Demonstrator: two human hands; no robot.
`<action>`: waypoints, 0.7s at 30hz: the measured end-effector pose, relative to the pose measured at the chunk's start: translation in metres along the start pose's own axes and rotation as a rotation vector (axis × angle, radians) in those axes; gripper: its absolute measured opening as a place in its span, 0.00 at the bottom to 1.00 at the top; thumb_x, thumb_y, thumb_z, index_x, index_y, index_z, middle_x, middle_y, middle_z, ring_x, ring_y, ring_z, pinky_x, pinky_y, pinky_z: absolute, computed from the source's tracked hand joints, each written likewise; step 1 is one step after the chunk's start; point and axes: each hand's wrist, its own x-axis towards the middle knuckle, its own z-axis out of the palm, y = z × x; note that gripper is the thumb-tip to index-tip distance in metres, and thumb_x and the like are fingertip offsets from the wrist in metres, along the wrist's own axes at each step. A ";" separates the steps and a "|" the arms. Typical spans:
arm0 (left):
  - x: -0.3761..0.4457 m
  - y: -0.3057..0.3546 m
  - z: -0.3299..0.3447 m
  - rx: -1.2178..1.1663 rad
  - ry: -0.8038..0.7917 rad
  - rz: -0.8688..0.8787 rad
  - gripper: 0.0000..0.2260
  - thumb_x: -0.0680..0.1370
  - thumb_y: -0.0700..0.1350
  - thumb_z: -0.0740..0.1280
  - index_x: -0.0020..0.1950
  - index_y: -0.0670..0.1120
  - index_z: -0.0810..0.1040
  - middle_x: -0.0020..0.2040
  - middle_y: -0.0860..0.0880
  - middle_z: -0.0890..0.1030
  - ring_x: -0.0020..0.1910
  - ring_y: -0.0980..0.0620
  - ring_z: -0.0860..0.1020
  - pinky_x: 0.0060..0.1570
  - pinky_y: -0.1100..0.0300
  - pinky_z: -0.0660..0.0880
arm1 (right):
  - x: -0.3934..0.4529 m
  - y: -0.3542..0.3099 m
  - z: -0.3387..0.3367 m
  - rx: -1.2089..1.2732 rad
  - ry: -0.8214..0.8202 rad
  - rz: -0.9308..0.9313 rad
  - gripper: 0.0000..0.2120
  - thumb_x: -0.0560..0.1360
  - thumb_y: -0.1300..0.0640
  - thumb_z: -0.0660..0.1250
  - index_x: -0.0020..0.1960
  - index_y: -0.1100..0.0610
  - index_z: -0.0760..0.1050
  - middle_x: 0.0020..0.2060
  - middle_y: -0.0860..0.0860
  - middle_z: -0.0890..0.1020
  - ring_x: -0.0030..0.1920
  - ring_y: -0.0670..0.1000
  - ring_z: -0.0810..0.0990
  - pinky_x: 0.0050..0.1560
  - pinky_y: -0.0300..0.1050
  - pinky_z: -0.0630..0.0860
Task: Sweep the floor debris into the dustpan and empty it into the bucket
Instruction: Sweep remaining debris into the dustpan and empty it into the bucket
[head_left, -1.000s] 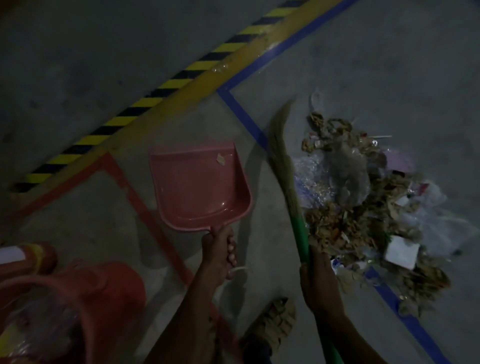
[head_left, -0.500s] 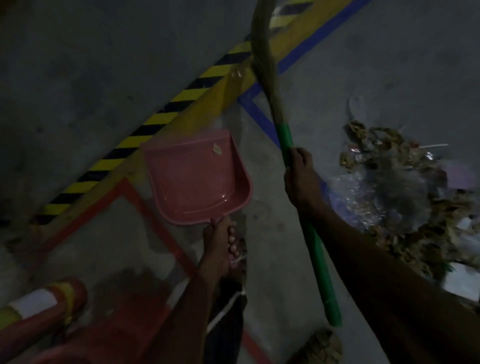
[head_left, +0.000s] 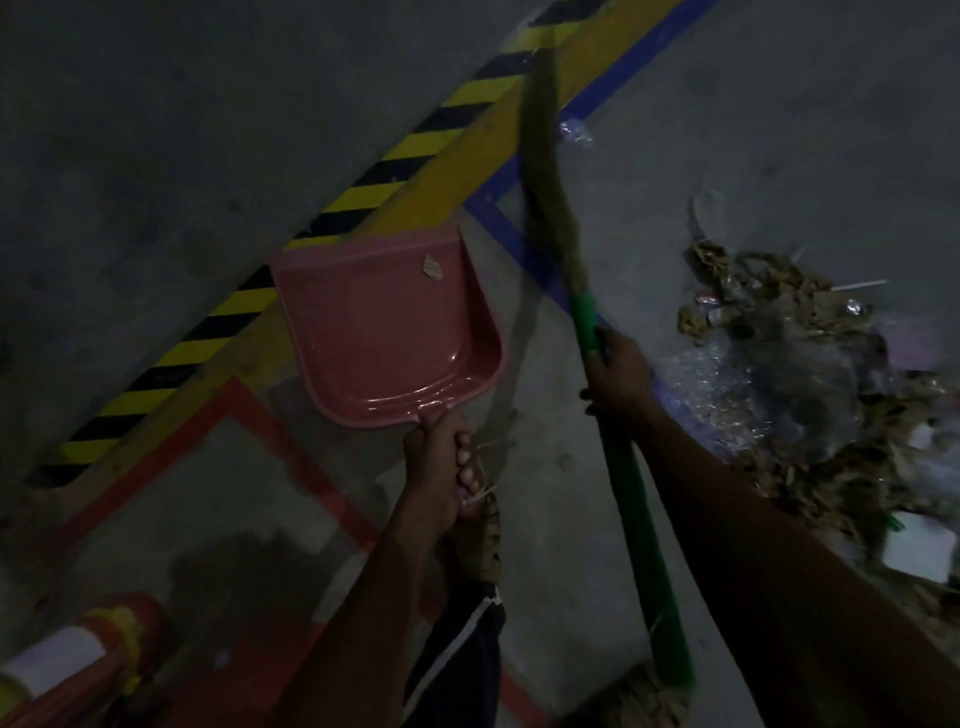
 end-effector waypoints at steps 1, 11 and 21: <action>-0.001 -0.003 0.003 0.008 -0.014 -0.003 0.15 0.75 0.40 0.64 0.29 0.45 0.67 0.21 0.50 0.64 0.16 0.53 0.60 0.23 0.67 0.59 | -0.010 0.020 -0.010 0.031 0.036 0.040 0.22 0.83 0.60 0.56 0.77 0.56 0.62 0.51 0.58 0.79 0.36 0.56 0.83 0.24 0.42 0.76; -0.038 -0.070 0.022 0.099 -0.060 0.006 0.15 0.75 0.38 0.64 0.29 0.45 0.66 0.20 0.49 0.64 0.15 0.52 0.60 0.23 0.66 0.59 | -0.130 0.192 -0.079 0.241 0.257 0.330 0.22 0.83 0.58 0.56 0.77 0.53 0.60 0.56 0.61 0.78 0.37 0.55 0.81 0.29 0.47 0.77; -0.108 -0.178 0.058 0.284 -0.165 -0.004 0.16 0.78 0.41 0.62 0.31 0.45 0.65 0.19 0.51 0.64 0.14 0.54 0.60 0.21 0.69 0.57 | -0.219 0.285 -0.127 0.270 0.318 0.277 0.21 0.83 0.60 0.57 0.75 0.53 0.64 0.55 0.57 0.77 0.33 0.53 0.83 0.25 0.45 0.78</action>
